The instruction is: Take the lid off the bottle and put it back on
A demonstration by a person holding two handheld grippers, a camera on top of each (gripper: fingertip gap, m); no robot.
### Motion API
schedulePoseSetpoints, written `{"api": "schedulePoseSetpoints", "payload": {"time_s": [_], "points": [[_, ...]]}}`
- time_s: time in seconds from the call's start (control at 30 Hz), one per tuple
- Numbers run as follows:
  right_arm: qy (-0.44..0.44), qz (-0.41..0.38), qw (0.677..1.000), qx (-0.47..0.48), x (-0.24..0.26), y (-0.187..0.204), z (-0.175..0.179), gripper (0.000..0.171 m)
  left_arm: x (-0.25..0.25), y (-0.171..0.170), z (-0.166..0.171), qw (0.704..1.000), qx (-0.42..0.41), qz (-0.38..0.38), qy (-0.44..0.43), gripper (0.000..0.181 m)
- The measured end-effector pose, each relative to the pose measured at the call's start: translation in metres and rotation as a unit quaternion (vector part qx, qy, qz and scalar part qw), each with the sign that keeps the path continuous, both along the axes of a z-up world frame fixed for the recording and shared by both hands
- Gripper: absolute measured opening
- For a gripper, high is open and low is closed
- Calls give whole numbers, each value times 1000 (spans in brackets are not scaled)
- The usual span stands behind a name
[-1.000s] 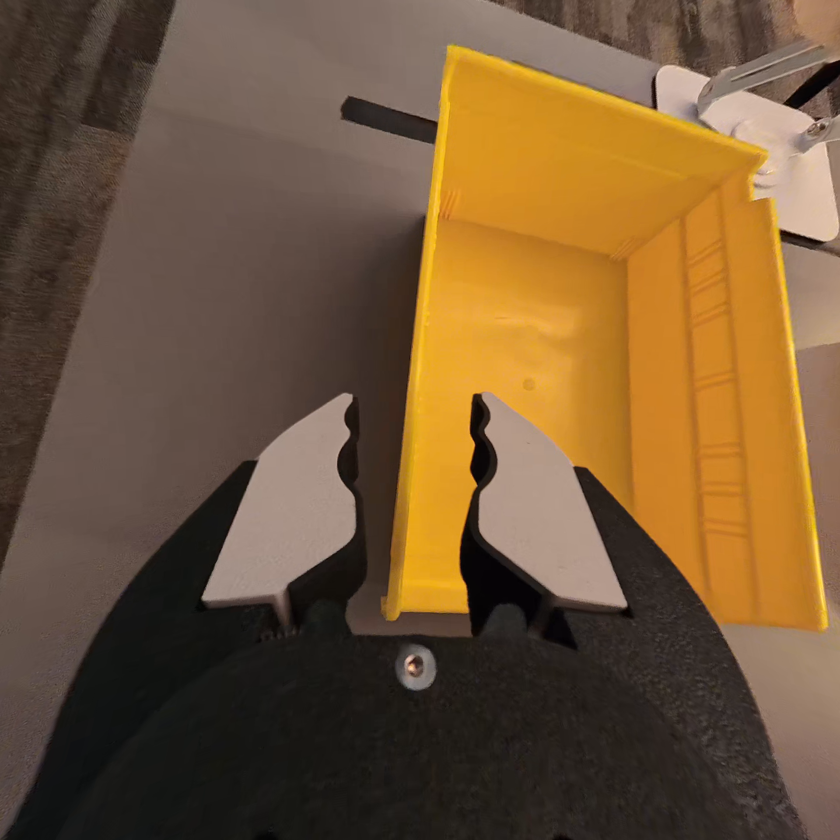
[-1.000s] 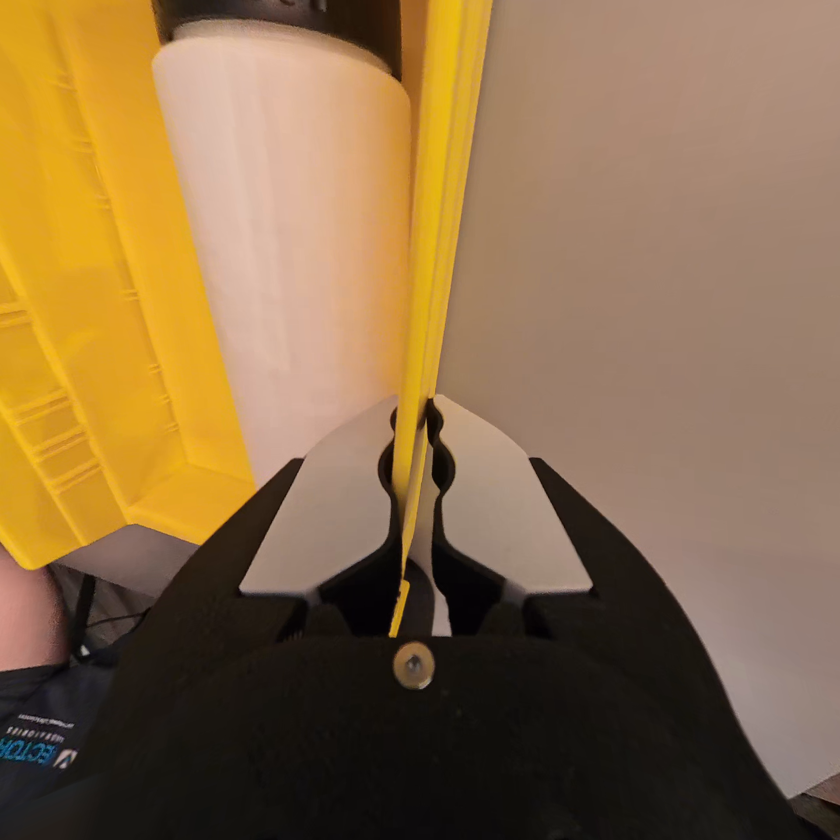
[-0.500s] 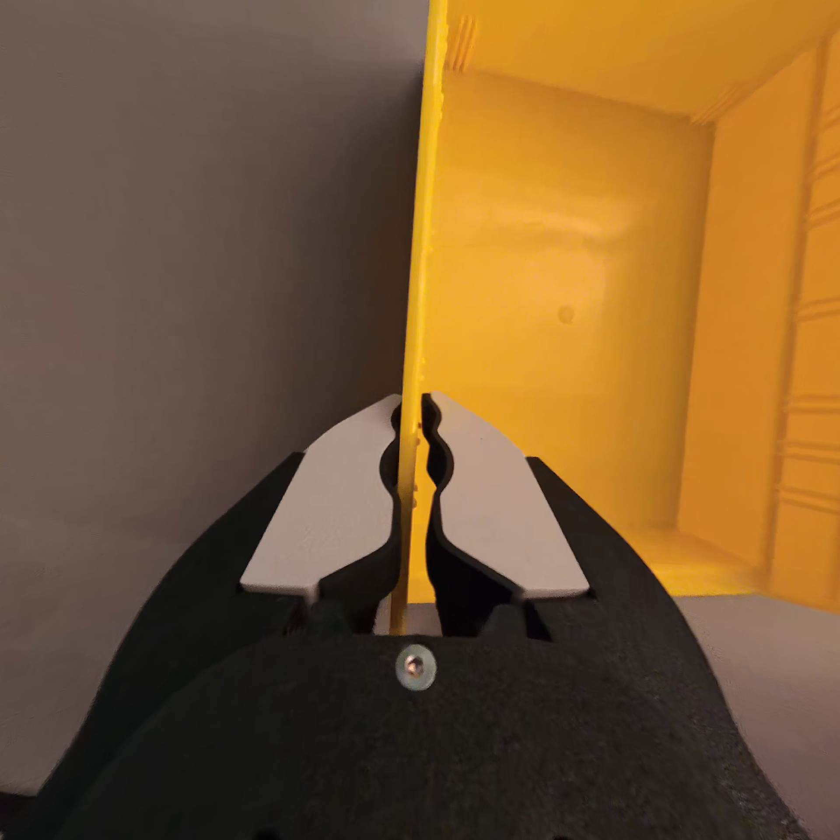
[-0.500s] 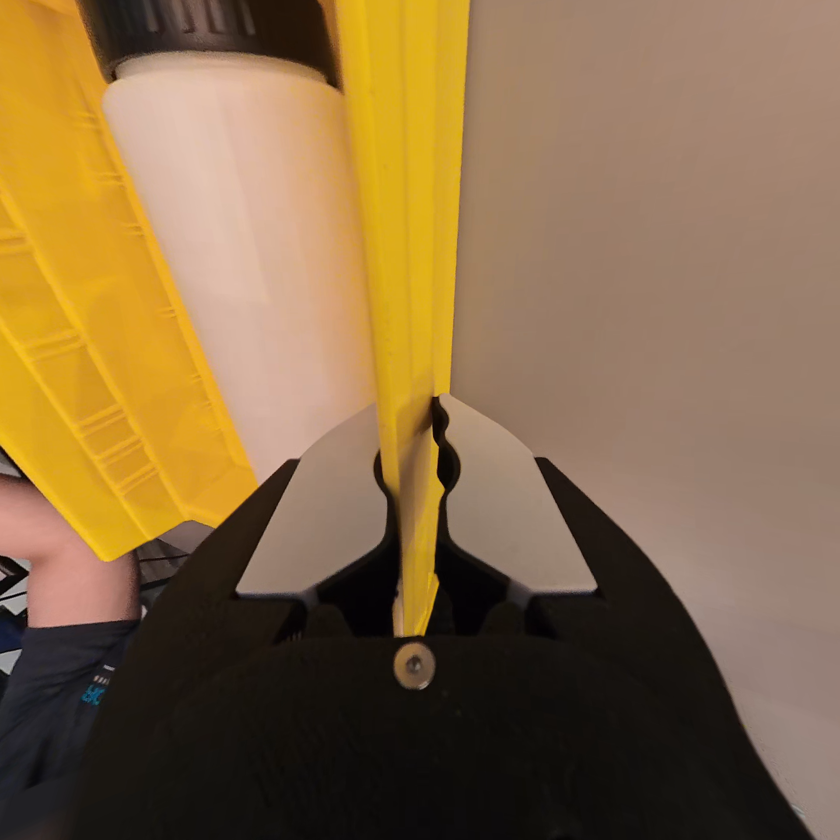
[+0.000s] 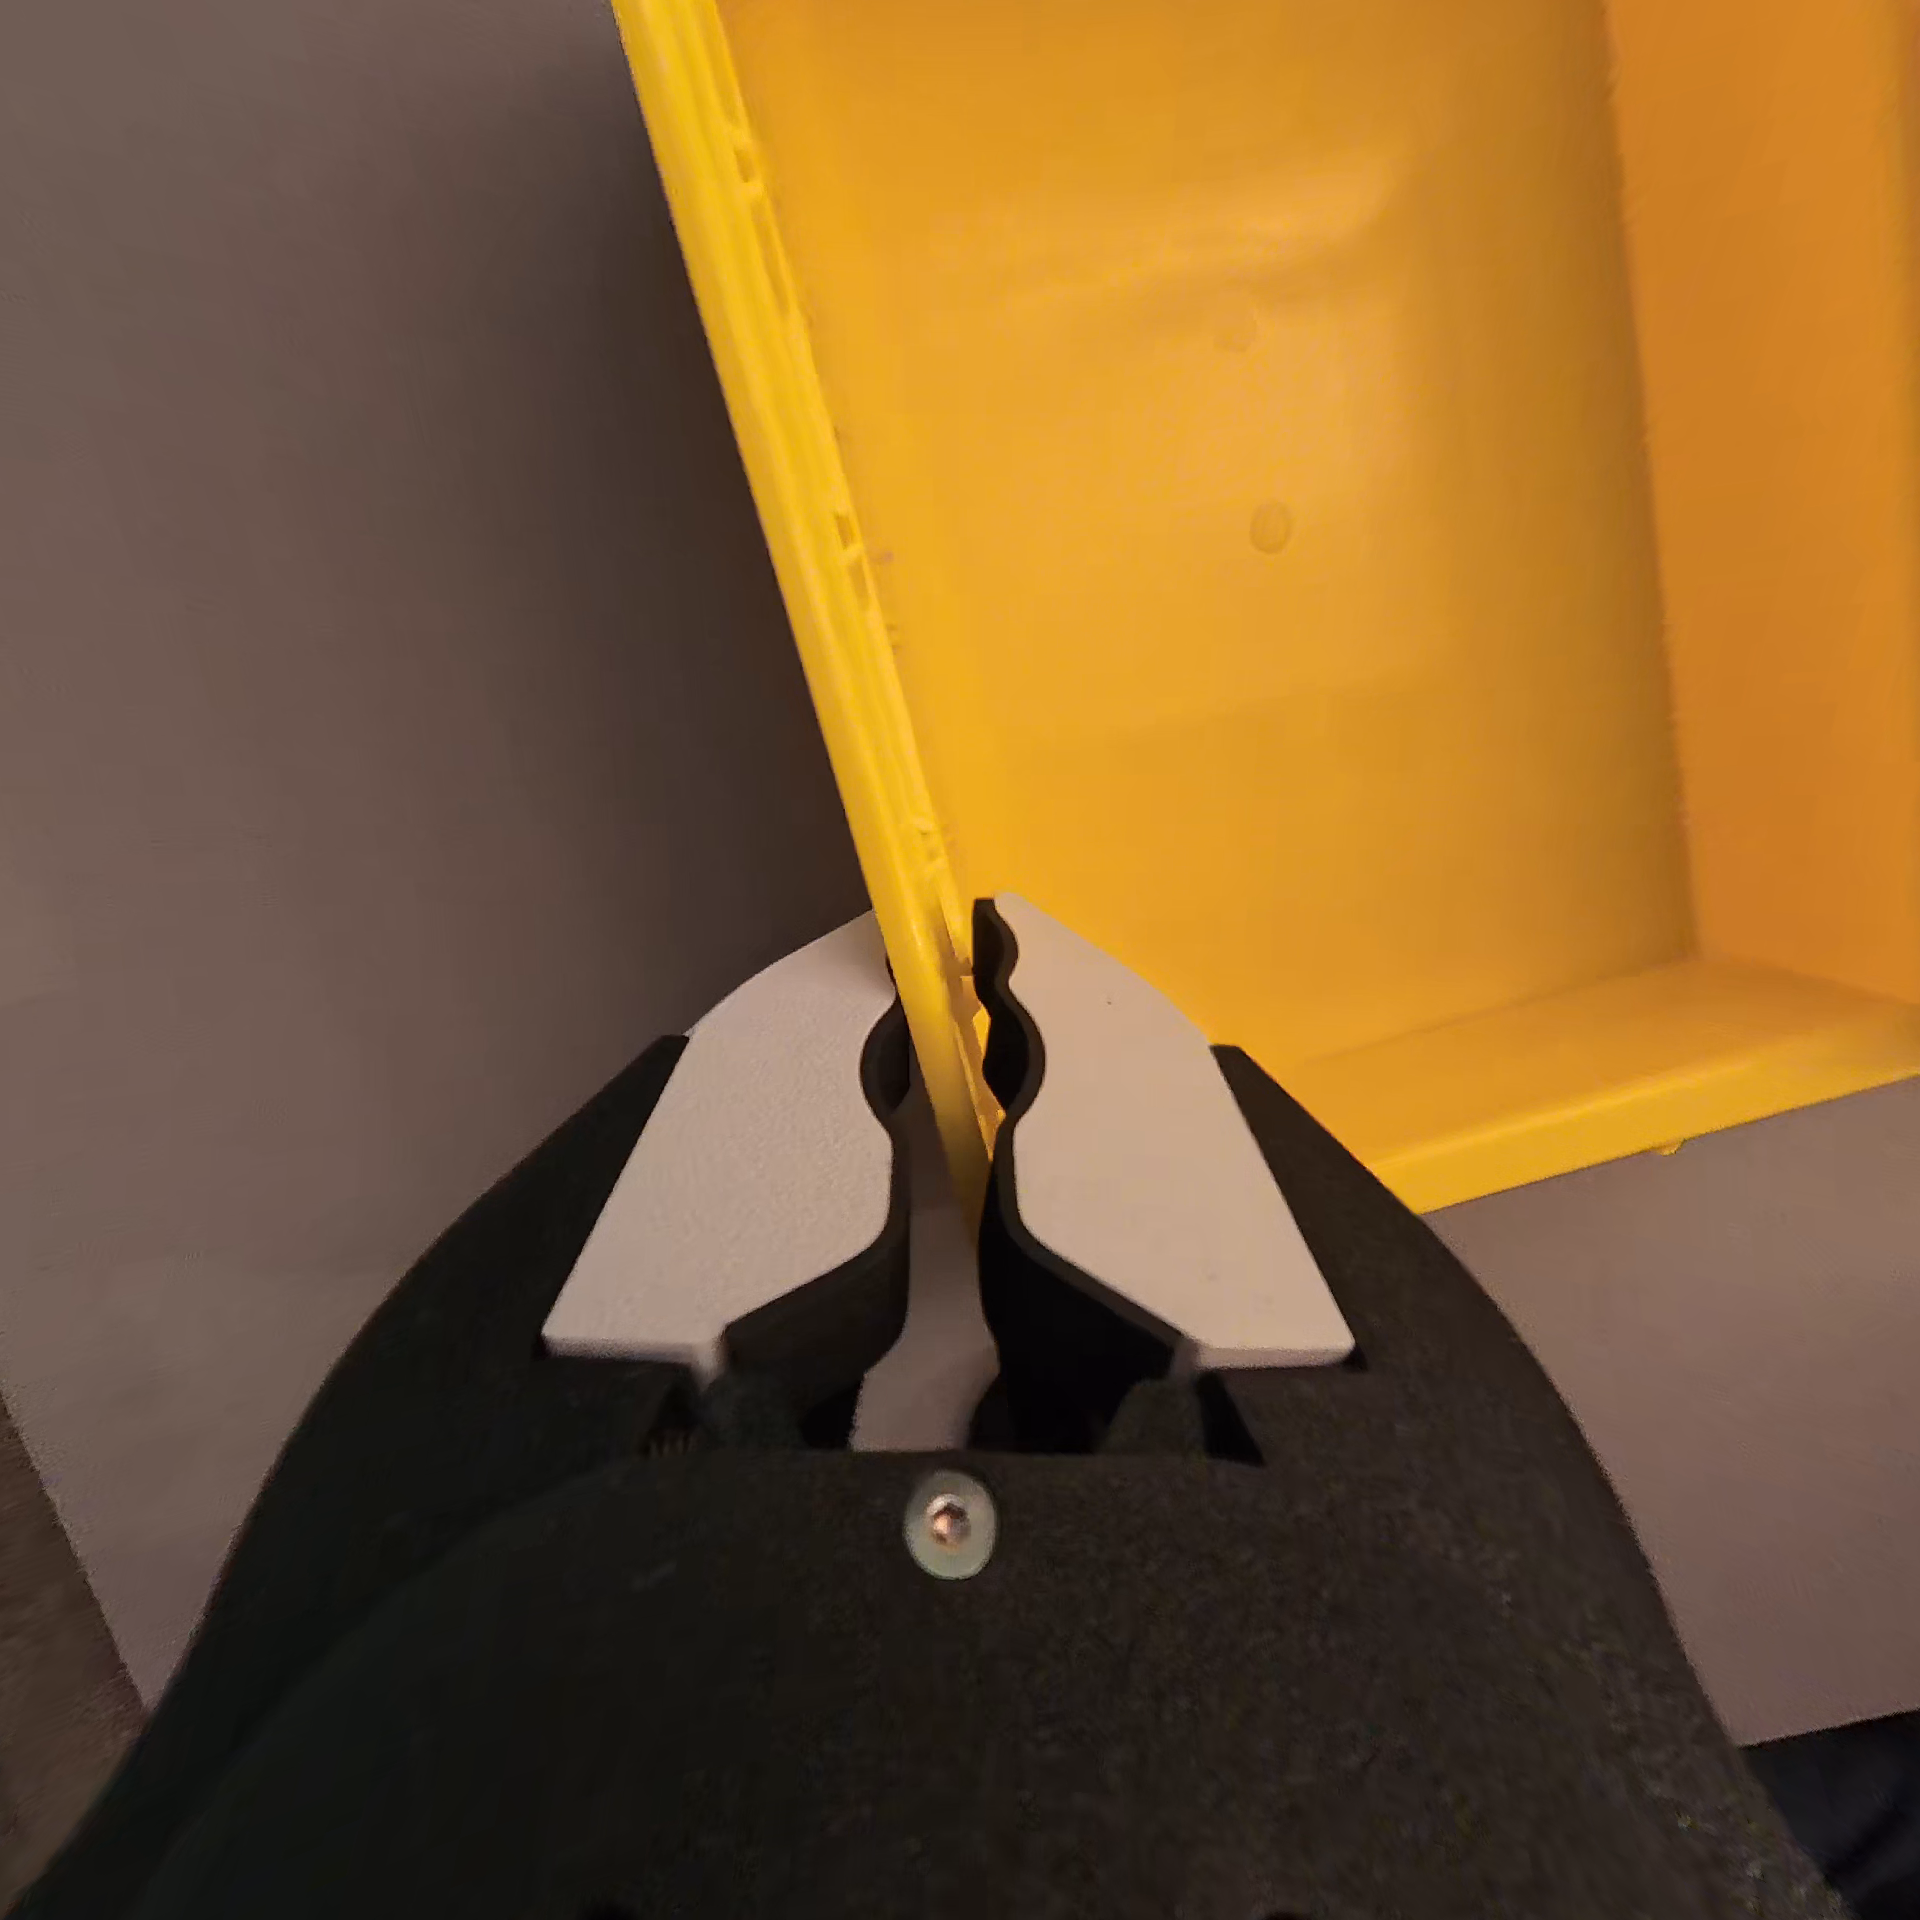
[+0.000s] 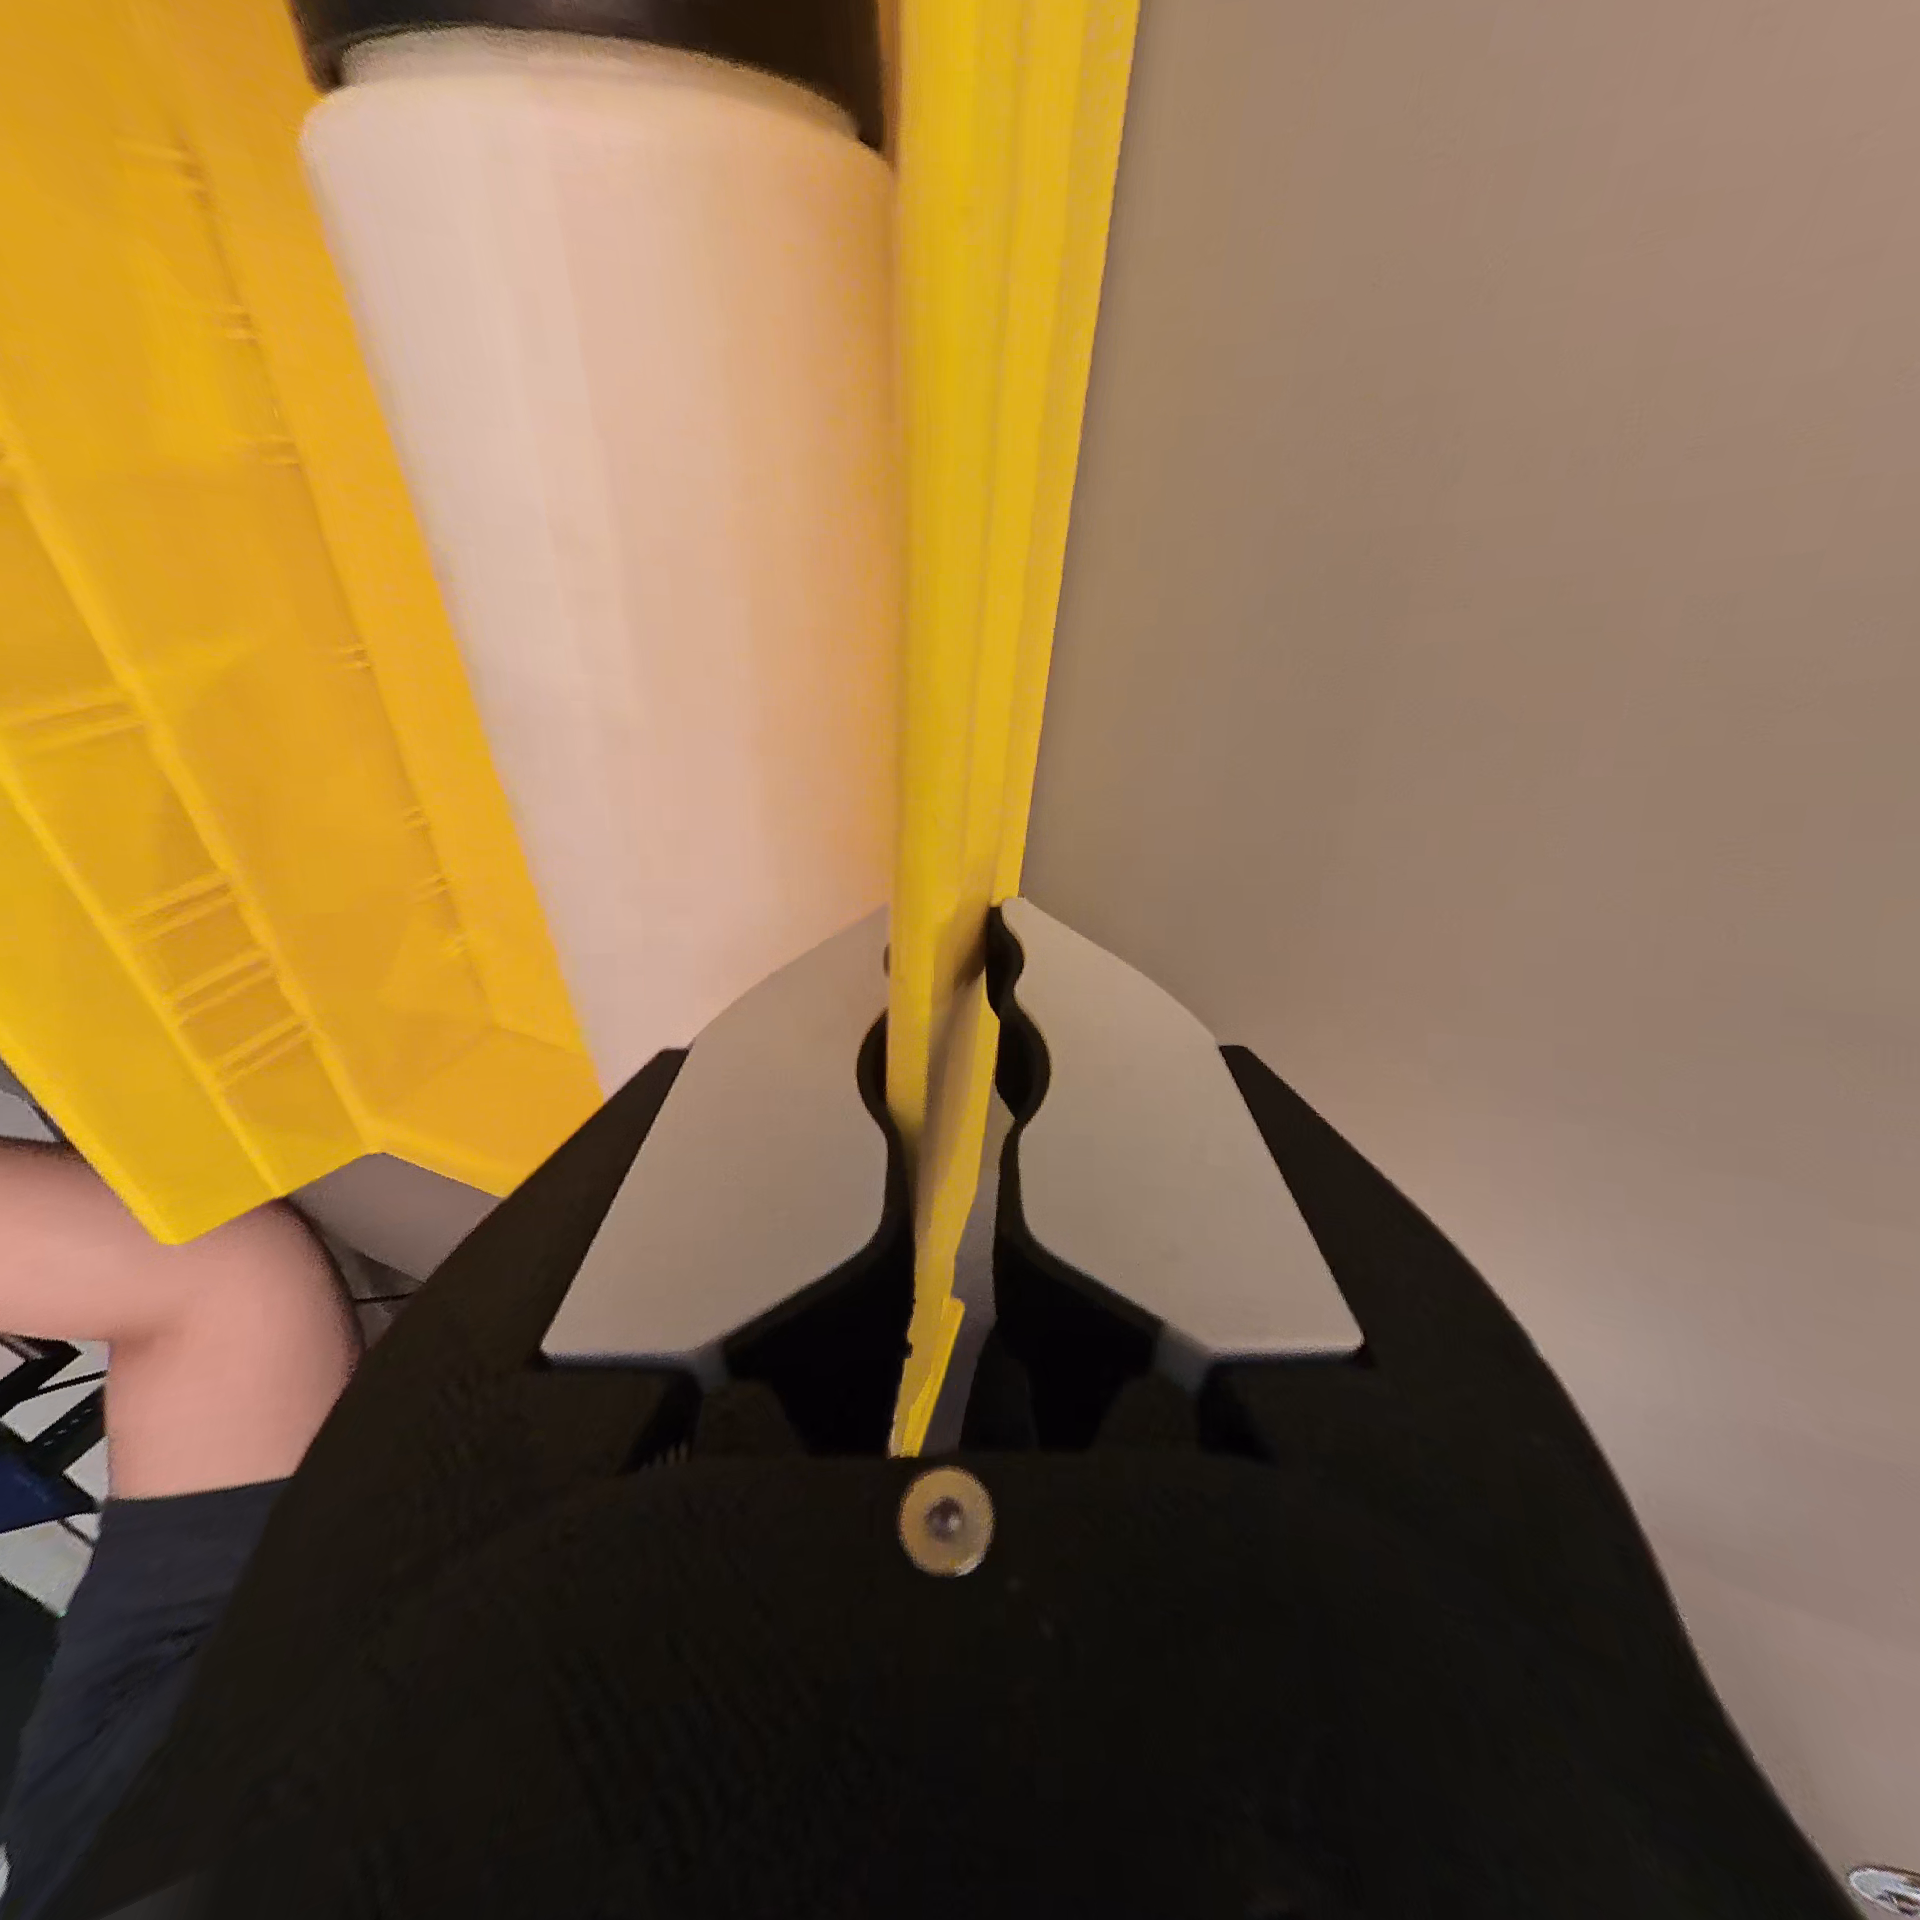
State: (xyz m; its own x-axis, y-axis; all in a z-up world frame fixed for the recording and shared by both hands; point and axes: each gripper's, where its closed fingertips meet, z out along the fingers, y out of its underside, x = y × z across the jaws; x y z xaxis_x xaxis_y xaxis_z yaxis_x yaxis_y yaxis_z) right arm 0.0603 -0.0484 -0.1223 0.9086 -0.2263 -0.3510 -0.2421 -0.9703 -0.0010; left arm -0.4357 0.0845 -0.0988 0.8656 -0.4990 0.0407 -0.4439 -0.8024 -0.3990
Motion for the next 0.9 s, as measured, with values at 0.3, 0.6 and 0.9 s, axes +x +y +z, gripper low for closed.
{"api": "schedulePoseSetpoints", "payload": {"time_s": [0.3, 0.6, 0.9], "points": [[20, 18, 1000, 9, -27, 8, 1, 16, 18, -6, -6, 998, -18, -39, 37, 10], [40, 35, 999, 13, -25, 10, 2, 21, 27, -18, -8, 996, -42, -61, 41, 12], [-3, 23, 994, 104, -7, 18, 35, 24, 38, -29, -3, 994, -73, -72, -41, 21]]}}
